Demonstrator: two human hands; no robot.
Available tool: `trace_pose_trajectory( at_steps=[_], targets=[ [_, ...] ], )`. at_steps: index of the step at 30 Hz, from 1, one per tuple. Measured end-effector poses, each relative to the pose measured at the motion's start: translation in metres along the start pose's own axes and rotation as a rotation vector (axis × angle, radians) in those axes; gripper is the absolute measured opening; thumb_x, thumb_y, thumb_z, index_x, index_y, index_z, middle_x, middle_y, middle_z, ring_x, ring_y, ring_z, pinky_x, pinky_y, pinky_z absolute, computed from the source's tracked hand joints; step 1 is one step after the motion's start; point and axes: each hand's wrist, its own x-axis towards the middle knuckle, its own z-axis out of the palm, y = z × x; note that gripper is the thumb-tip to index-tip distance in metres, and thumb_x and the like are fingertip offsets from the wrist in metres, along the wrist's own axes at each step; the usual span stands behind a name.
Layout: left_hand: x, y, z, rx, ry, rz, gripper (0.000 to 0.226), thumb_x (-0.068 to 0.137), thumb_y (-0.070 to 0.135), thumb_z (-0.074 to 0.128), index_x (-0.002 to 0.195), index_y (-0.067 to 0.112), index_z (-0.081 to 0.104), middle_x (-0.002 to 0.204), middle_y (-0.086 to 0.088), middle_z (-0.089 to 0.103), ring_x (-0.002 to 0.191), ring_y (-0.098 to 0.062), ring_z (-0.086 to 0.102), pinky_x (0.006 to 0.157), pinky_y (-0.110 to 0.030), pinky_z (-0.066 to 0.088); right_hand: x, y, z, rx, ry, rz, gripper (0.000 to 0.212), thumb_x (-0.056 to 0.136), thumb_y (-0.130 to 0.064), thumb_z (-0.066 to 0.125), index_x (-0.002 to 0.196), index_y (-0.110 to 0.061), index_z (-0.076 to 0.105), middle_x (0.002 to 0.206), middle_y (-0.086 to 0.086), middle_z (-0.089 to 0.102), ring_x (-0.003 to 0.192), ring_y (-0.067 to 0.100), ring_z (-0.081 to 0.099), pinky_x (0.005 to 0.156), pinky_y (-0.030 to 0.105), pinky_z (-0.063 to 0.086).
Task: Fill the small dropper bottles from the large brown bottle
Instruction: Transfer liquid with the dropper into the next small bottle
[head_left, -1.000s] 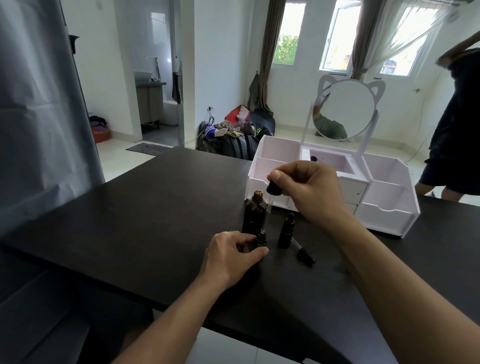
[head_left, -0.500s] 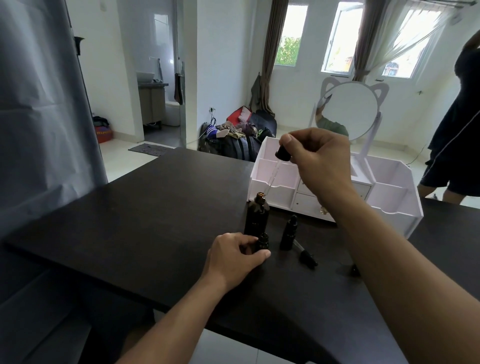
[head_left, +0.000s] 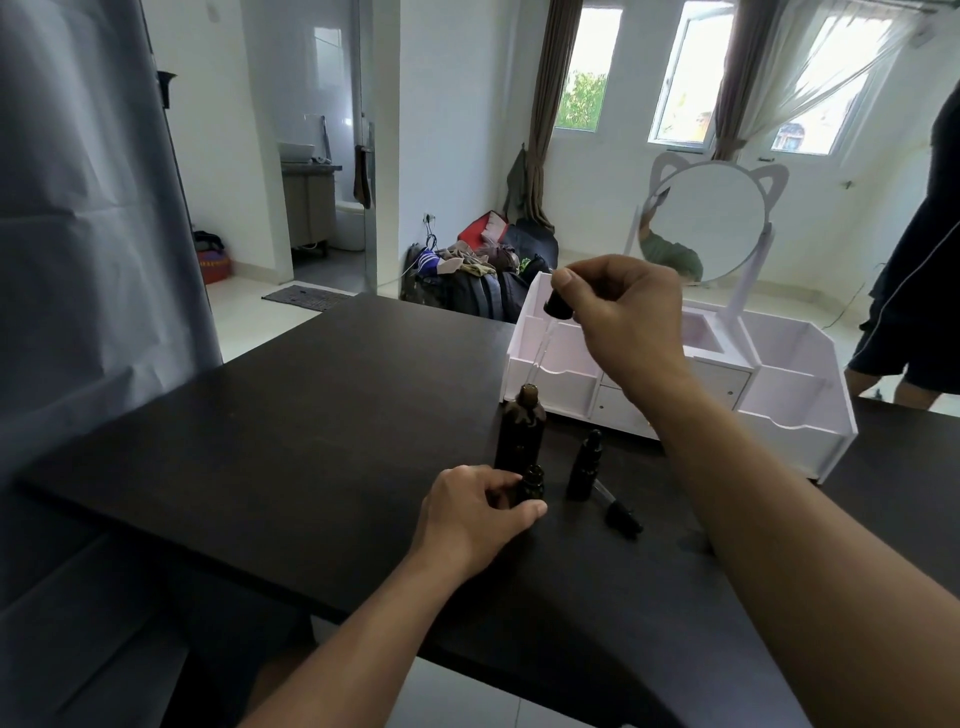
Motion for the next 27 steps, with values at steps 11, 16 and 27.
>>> trace_pose_trajectory(
  at_steps=[11, 16, 27],
  targets=[
    [-0.002, 0.003, 0.000, -0.007, -0.002, -0.019, 0.038, 0.075, 0.047, 0.077, 0.110, 0.030, 0.072, 0.077, 0.014, 0.063, 0.075, -0.001, 0.061, 0.072, -0.023, 0.053, -0.019, 0.023, 0.019, -0.033, -0.161, 0.113, 0.012, 0.093, -0.015, 0.065, 0.096, -0.010, 0.075, 0.072, -0.005, 0.071, 0.071, 0.009, 0.071, 0.083, 0.039, 0.060],
    [-0.003, 0.004, -0.001, -0.015, 0.003, -0.038, 0.039, 0.075, 0.046, 0.078, 0.110, 0.029, 0.071, 0.077, 0.012, 0.064, 0.072, 0.000, 0.061, 0.069, -0.022, 0.053, -0.025, 0.036, 0.028, -0.017, -0.216, 0.164, 0.014, 0.095, -0.012, 0.062, 0.094, -0.010, 0.075, 0.083, 0.005, 0.073, 0.082, 0.020, 0.071, 0.087, 0.044, 0.058],
    [-0.006, 0.006, -0.004, -0.033, -0.018, -0.046, 0.039, 0.076, 0.045, 0.078, 0.111, 0.029, 0.071, 0.080, 0.013, 0.065, 0.075, 0.000, 0.062, 0.073, -0.023, 0.054, -0.029, 0.046, 0.031, -0.034, -0.205, 0.157, 0.019, 0.092, -0.014, 0.066, 0.077, -0.025, 0.072, 0.083, 0.004, 0.074, 0.081, 0.020, 0.071, 0.082, 0.044, 0.059]
  ],
)
